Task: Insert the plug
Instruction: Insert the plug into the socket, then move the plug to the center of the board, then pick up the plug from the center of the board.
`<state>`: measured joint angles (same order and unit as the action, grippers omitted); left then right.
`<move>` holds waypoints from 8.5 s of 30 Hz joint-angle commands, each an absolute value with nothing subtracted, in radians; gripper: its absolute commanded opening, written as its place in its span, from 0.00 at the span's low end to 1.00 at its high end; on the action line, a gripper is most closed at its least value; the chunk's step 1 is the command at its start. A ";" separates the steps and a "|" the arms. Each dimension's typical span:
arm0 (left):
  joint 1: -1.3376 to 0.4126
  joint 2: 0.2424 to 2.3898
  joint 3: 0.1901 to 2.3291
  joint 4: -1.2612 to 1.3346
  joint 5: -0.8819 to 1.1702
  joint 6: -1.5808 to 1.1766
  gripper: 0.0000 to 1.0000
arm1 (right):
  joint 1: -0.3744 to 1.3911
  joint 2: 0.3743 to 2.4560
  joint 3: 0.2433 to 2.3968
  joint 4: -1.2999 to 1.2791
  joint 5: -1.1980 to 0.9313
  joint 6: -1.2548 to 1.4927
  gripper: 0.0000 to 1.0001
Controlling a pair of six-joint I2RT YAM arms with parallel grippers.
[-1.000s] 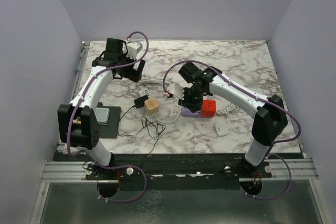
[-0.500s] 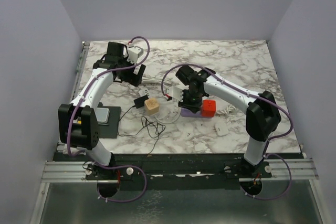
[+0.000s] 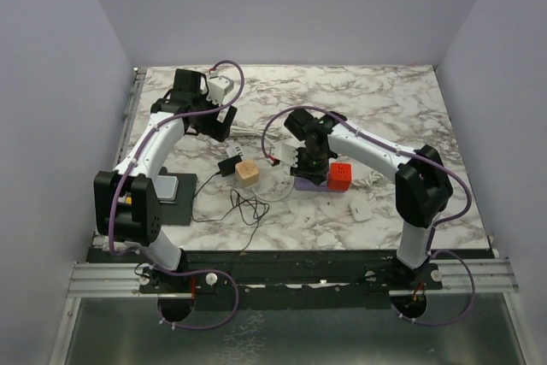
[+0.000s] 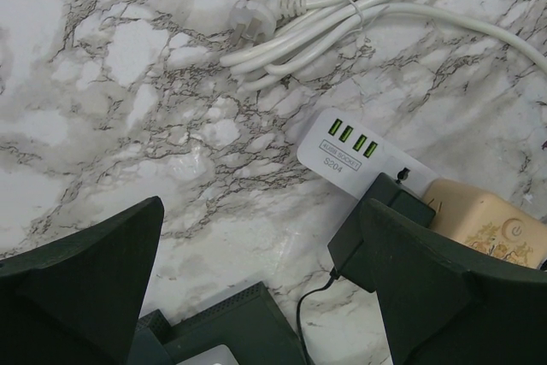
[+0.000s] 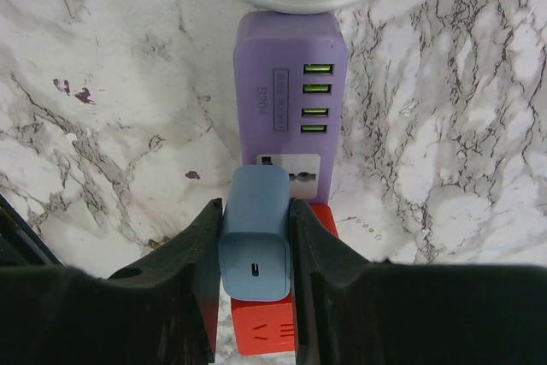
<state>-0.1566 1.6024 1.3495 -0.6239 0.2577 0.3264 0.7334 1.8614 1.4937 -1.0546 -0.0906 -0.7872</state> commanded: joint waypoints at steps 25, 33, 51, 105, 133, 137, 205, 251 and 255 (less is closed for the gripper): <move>-0.157 1.555 1.338 -0.621 0.227 0.346 0.99 | 0.732 1.864 1.421 -0.998 -0.043 -0.800 0.01; -0.157 1.545 1.342 -0.623 0.206 0.360 0.99 | 0.712 1.836 1.353 -0.944 -0.066 -0.799 0.01; -0.157 1.532 1.367 -0.641 0.191 0.356 0.99 | 0.637 1.812 1.170 -0.798 -0.151 -0.795 0.01; -0.156 1.384 1.457 -0.662 0.220 0.413 0.99 | 0.443 1.114 1.010 -0.817 0.262 0.599 1.00; -0.156 1.359 1.463 -0.745 0.301 0.416 0.99 | 0.443 1.188 0.609 -0.614 0.223 0.874 1.00; -0.157 1.347 1.455 -0.756 0.304 0.421 0.99 | 0.443 1.235 0.578 -0.577 0.201 0.862 1.00; -0.160 1.085 1.292 -0.881 0.721 0.709 0.99 | 0.743 1.204 0.708 -0.654 0.192 0.824 0.71; -0.973 1.456 0.905 -0.212 0.385 0.635 0.99 | 0.454 1.161 1.077 -0.629 0.088 0.495 0.68; -0.999 1.556 0.927 -0.169 0.325 0.592 0.99 | 0.409 1.188 1.113 -0.607 0.082 0.473 0.68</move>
